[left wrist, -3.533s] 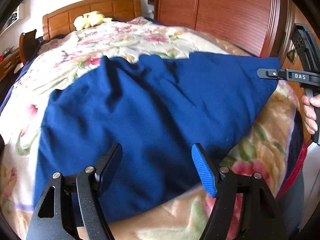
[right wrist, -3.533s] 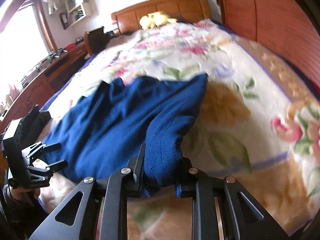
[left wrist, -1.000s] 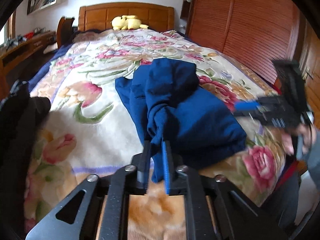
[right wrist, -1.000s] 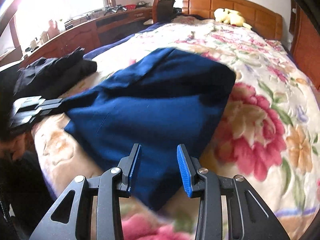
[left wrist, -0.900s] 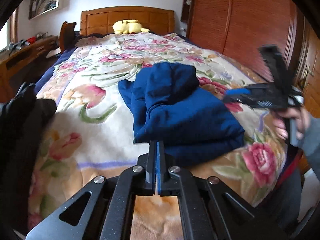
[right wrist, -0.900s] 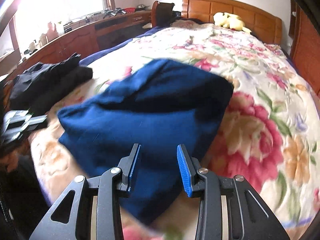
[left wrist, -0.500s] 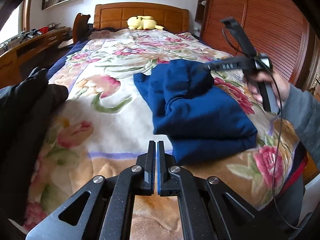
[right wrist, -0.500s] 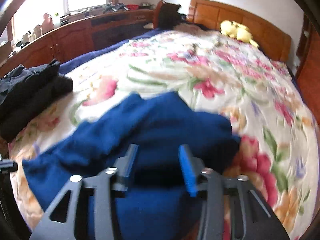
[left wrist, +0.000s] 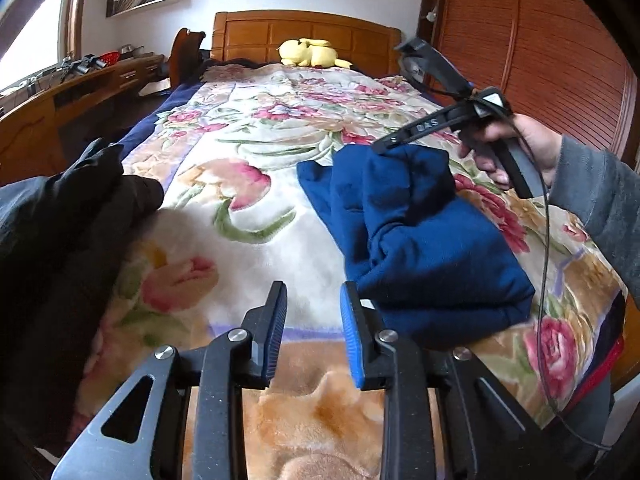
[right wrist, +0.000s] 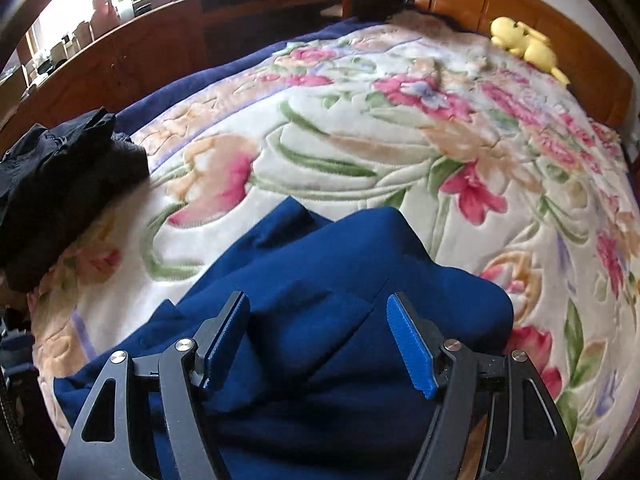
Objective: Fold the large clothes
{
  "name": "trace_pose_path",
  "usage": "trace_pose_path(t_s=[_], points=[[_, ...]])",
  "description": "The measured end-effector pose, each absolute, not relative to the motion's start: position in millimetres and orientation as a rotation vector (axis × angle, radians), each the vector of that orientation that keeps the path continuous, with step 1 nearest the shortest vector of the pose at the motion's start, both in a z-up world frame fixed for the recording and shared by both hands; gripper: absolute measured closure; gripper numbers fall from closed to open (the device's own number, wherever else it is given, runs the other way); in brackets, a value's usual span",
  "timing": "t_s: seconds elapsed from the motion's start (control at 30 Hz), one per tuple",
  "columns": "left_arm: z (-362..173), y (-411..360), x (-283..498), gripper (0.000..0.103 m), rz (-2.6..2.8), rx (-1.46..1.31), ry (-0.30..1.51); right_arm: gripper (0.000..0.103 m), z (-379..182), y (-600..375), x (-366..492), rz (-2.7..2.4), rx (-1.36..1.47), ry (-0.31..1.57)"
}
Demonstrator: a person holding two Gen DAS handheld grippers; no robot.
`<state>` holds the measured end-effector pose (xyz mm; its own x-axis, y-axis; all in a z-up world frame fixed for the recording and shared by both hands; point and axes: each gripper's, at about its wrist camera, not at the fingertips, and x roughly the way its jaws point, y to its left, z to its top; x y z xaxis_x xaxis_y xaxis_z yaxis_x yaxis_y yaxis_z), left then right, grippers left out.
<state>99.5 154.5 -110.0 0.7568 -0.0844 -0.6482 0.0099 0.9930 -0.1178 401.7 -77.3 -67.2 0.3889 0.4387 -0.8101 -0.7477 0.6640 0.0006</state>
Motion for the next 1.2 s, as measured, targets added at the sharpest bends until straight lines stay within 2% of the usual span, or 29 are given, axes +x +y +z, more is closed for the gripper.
trace_pose_path(t_s=[0.23,0.27,0.3,0.37,0.4,0.53,0.73,1.07,1.1,1.17,1.2], points=[[-111.0,160.2,104.2,0.074,-0.033,-0.123,0.718,0.030,-71.9,-82.9,414.1,0.834,-0.410,0.939],[-110.8,160.0,104.5,0.070,-0.033,-0.123,0.716,0.031,-72.6,-82.8,413.9,0.836,-0.417,0.940],[-110.7,159.9,104.9,0.068,-0.033,-0.124,0.715,0.037,-73.1,-82.9,412.3,0.838,-0.424,0.938],[-111.9,159.1,106.1,0.061,-0.035,-0.123,0.719,0.055,-74.9,-81.6,408.1,0.832,-0.455,0.926],[-111.7,158.6,106.5,0.060,-0.033,-0.121,0.721,0.070,-76.0,-81.1,406.4,0.830,-0.473,0.917],[-112.5,156.5,107.9,0.060,-0.030,-0.114,0.729,0.083,-72.3,-80.3,397.0,0.849,-0.522,0.862],[-112.9,155.3,108.2,0.060,-0.033,-0.113,0.731,0.085,-48.4,-55.6,374.5,0.854,-0.526,0.656],[-115.3,151.2,108.1,0.059,-0.041,-0.107,0.739,0.083,-85.7,-15.3,388.7,0.834,-0.554,0.723],[-115.4,151.7,108.5,0.059,-0.039,-0.108,0.738,0.081,-84.2,-18.1,390.4,0.825,-0.542,0.720],[-115.2,152.0,109.0,0.059,-0.040,-0.112,0.739,0.072,-76.4,-21.5,391.0,0.802,-0.505,0.716],[-115.3,151.9,109.6,0.059,-0.041,-0.111,0.737,0.063,-72.4,-24.4,389.0,0.790,-0.495,0.712]])
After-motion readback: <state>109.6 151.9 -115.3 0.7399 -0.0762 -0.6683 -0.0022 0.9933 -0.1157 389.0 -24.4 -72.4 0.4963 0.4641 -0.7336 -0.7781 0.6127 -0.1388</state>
